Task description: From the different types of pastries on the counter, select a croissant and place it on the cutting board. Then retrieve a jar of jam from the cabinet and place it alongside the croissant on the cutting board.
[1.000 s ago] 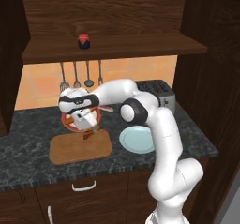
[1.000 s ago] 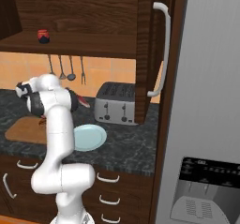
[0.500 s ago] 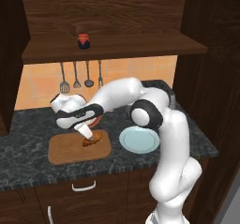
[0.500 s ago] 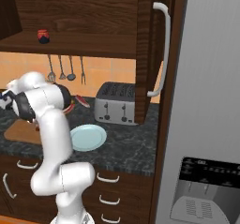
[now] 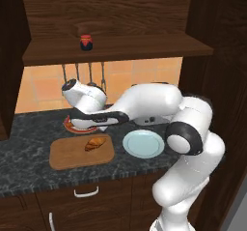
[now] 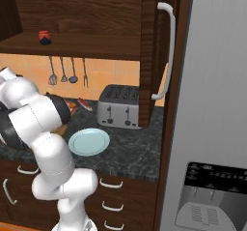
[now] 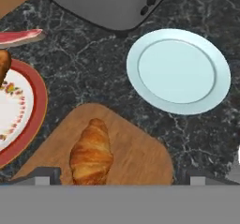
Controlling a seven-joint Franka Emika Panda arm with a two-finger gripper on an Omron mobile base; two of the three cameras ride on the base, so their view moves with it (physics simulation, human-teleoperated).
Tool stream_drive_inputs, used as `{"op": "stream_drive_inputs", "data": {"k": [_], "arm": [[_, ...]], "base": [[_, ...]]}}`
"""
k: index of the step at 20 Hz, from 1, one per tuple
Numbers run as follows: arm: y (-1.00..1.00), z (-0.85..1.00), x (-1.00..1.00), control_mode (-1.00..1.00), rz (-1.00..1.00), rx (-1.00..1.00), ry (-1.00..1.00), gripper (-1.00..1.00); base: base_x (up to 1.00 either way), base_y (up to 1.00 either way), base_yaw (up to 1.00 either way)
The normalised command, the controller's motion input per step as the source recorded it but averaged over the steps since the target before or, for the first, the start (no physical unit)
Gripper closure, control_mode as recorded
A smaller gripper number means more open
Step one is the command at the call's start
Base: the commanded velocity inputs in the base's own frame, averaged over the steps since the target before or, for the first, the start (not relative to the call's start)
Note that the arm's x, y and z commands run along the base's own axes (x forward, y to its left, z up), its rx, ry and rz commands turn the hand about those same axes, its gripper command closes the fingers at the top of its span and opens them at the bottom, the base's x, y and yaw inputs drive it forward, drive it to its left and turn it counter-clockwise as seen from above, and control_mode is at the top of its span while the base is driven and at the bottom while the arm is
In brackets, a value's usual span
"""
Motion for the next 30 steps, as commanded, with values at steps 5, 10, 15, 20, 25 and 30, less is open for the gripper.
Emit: {"op": "stream_drive_inputs", "data": {"k": [5, 10, 15, 20, 25, 30], "arm": [[0.00, 1.00, -0.45, -1.00, 0.39, 0.23, -0.08, -1.00], [0.00, 1.00, -0.38, -1.00, 0.43, 0.25, -0.09, -1.00], [0.00, 0.87, -0.35, -1.00, 0.65, 0.13, -0.10, -1.00], [0.06, 0.38, -0.84, -1.00, 0.18, -0.11, -0.57, -1.00], [0.00, 0.62, -0.83, -1.00, 0.01, -0.16, -0.91, -1.00], [-0.28, 1.00, -0.24, -1.00, 0.02, -0.01, -0.61, -1.00]], "base": [[0.00, 0.00, 0.00], [0.00, 0.00, 0.00], [0.00, 0.00, 0.00], [0.00, 0.00, 0.00], [0.00, 0.00, 0.00], [0.00, 0.00, 0.00]]}}
